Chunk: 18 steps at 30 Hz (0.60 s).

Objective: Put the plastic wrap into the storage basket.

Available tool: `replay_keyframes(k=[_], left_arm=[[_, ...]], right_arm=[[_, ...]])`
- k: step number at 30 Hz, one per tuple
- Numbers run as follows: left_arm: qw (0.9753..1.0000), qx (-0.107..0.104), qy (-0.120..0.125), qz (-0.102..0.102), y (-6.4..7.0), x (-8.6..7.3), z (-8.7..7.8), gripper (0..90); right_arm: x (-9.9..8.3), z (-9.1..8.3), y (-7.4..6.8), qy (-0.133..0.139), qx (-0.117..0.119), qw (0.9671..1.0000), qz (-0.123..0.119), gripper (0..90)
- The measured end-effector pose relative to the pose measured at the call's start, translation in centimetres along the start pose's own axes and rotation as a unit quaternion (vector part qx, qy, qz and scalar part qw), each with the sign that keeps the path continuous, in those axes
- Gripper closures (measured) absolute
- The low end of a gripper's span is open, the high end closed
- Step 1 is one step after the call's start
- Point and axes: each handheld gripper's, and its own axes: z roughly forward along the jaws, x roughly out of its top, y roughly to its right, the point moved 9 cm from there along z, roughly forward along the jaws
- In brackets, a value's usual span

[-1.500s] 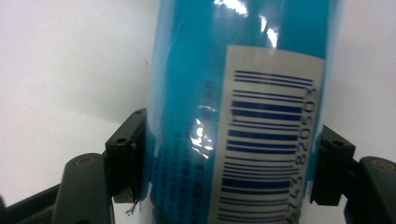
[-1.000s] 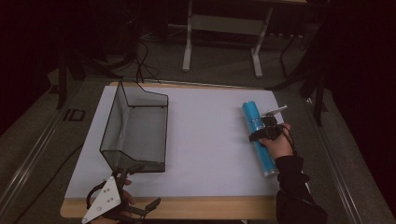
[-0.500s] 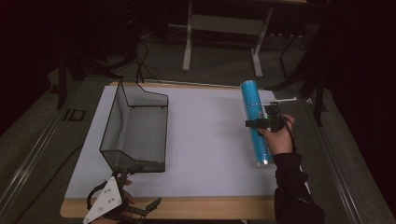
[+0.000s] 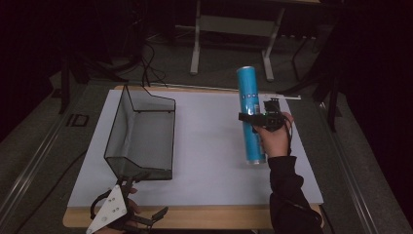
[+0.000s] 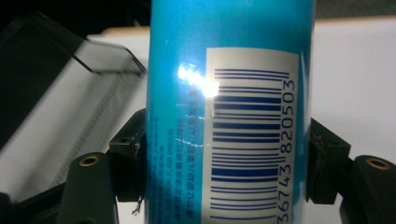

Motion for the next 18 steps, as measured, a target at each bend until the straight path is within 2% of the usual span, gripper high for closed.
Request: replay_keyframes(k=[4,8,13,16,18], left_arm=[[1.0,0.0,0.0,0.001,0.0,0.0,0.0,0.5],[1.0,-0.001,0.0,0.0,0.0,0.0,0.0,0.5],[1.0,-0.004,-0.001,0.003,0.1,0.0,0.0,0.5],[1.0,-0.005,-0.001,0.002,0.1,0.0,0.0,0.5],[1.0,-0.005,-0.002,0.003,0.2,0.0,0.0,0.5]], right_arm=[[1.1,0.1,-2.5,0.056,0.031,0.9979,-0.004,31.6],[2.0,-0.2,-4.8,0.1,0.026,0.9943,-0.024,31.6],[3.0,0.0,-7.3,0.124,0.037,0.9913,-0.021,31.6],[3.4,0.6,-8.7,0.136,0.03,0.9898,-0.028,31.6],[3.5,1.1,-9.7,0.141,0.036,0.989,-0.027,31.6]])
